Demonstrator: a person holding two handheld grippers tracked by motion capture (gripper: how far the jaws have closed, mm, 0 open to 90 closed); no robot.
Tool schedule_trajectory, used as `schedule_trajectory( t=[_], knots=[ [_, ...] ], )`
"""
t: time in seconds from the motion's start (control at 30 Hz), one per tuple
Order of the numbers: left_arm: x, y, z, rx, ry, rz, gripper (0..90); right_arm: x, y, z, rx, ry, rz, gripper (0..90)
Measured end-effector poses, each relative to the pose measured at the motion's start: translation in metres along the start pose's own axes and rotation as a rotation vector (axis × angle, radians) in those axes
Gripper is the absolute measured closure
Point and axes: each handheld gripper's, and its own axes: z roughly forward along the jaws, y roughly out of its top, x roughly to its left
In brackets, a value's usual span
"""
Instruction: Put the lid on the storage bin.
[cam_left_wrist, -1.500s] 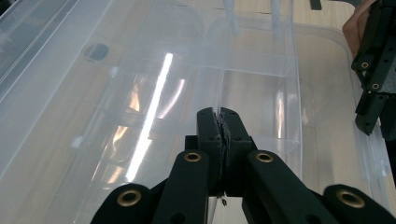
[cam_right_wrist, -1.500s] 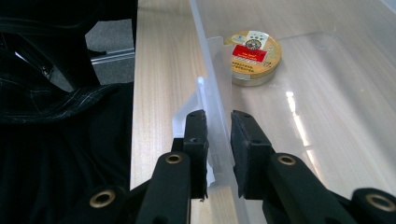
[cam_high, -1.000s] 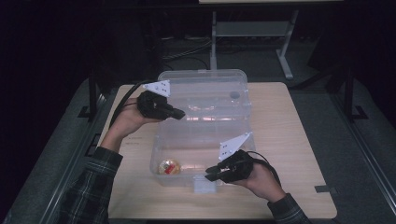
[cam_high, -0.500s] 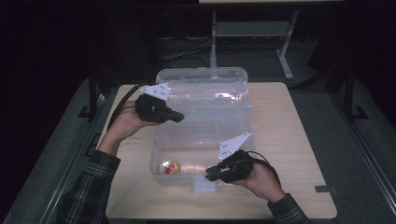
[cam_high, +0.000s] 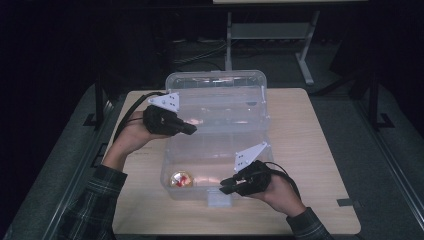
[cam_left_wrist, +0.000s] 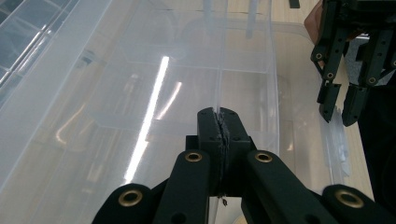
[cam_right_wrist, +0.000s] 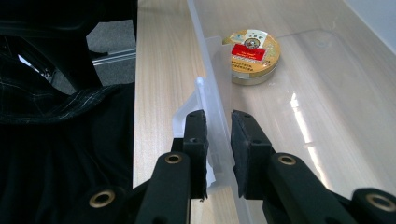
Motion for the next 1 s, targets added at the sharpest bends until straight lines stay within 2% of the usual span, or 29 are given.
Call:
schedule_trajectory(
  t=[1.0],
  knots=[
    [-0.023, -0.008, -0.002, -0.009, -0.029, 0.011, 89.6, 0.000, 0.000, 0.000, 0.000, 0.000, -0.003, 76.5]
  ],
)
